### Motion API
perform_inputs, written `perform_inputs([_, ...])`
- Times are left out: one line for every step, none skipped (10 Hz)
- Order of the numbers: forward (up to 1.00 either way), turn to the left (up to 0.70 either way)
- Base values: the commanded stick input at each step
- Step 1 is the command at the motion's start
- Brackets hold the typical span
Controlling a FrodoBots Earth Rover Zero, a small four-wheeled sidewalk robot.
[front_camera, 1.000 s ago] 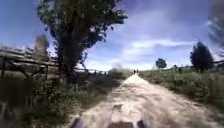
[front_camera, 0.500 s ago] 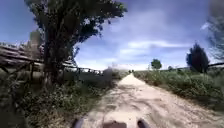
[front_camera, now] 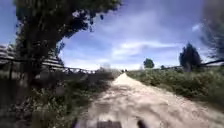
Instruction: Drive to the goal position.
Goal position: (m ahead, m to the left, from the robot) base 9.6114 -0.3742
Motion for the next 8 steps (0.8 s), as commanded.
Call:
perform_inputs([1.0,-0.38])
perform_inputs([1.0,0.0])
perform_inputs([1.0,-0.06])
perform_inputs([1.0,-0.35])
perform_inputs([1.0,-0.05])
perform_inputs([1.0,0.0])
perform_inputs([1.0,0.0])
perform_inputs([1.0,0.0])
